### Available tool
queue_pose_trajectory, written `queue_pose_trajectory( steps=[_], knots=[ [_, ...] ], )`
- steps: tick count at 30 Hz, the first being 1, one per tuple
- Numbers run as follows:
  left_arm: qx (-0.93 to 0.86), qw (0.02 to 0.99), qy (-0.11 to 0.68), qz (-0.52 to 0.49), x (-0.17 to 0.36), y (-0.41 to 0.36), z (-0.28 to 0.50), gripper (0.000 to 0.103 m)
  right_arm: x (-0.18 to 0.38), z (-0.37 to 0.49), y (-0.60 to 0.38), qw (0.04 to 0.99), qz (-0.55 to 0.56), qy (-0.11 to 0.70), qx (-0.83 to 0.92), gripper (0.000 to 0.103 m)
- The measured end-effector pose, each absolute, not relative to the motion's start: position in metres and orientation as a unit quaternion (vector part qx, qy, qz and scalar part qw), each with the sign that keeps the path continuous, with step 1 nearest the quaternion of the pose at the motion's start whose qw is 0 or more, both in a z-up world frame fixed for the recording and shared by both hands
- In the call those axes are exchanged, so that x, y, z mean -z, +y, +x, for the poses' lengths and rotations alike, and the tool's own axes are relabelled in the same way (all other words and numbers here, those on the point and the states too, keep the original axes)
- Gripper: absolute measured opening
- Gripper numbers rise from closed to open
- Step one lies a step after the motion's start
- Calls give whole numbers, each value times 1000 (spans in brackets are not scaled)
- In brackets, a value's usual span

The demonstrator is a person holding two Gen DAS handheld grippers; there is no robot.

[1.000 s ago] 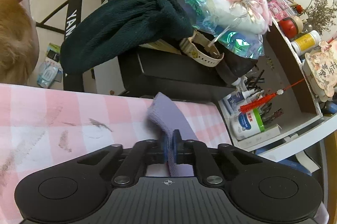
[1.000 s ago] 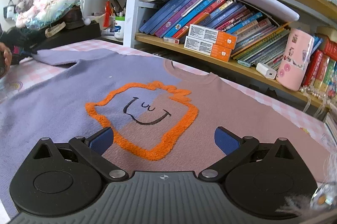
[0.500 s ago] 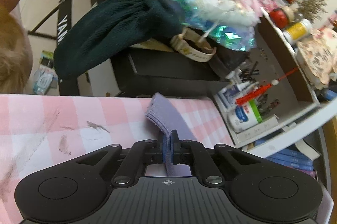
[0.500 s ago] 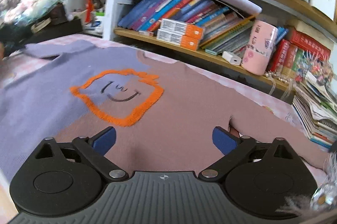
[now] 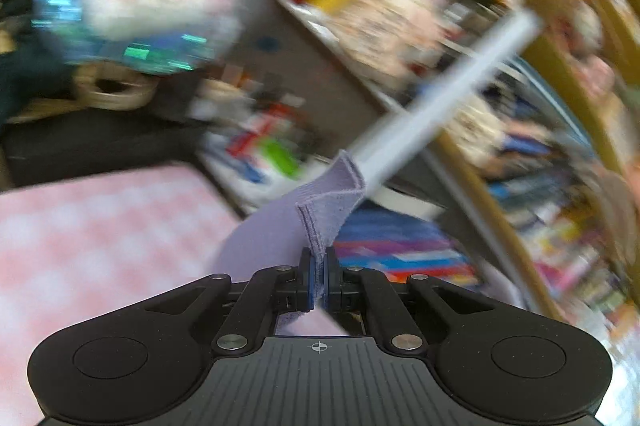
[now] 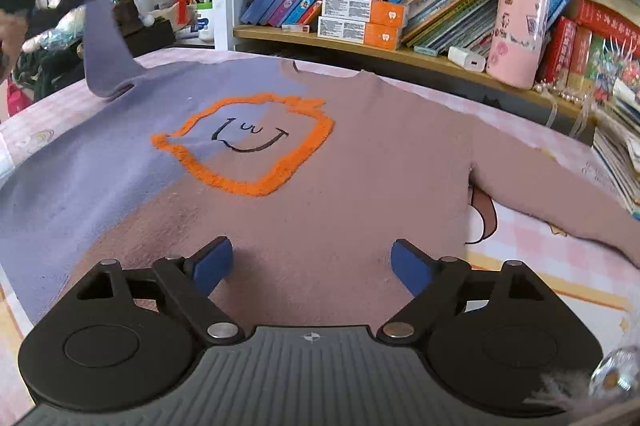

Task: Fold clothes
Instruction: 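Lift the sleeve with the left gripper and fold it across the sweater front, then open the left gripper and move it to the lavender side edge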

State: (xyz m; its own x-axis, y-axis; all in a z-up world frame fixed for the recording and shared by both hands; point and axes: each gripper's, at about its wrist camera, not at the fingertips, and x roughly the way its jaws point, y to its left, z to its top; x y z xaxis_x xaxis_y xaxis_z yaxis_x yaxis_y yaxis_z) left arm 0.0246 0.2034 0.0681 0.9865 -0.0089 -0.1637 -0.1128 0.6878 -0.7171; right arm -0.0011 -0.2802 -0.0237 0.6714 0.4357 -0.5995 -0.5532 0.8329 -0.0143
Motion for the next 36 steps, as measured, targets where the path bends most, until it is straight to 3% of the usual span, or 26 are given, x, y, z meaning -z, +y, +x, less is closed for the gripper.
queue_pose_trajectory(
  steps=[9,22,23,28,32,36],
  knots=[
    [107,916,97,-373,-88,97,100,4,25,0,-279,910,-101,299,-269,89],
    [132,897,193,-376,-31,1,166,6,26,3,-282,909,-92,305,-269,91],
    [131,896,203,-373,-28,-6,168,7,26,3,-283,909,-89,306,-269,93],
    [197,896,210,-338,-42,-3,141,46,26,3,-283,909,-89,307,-267,93],
    [172,943,164,-233,-59,23,88,52,27,4,-284,909,-86,309,-268,94],
    [121,964,196,-131,-46,52,43,53,27,4,-283,909,-87,309,-266,95]
  ],
)
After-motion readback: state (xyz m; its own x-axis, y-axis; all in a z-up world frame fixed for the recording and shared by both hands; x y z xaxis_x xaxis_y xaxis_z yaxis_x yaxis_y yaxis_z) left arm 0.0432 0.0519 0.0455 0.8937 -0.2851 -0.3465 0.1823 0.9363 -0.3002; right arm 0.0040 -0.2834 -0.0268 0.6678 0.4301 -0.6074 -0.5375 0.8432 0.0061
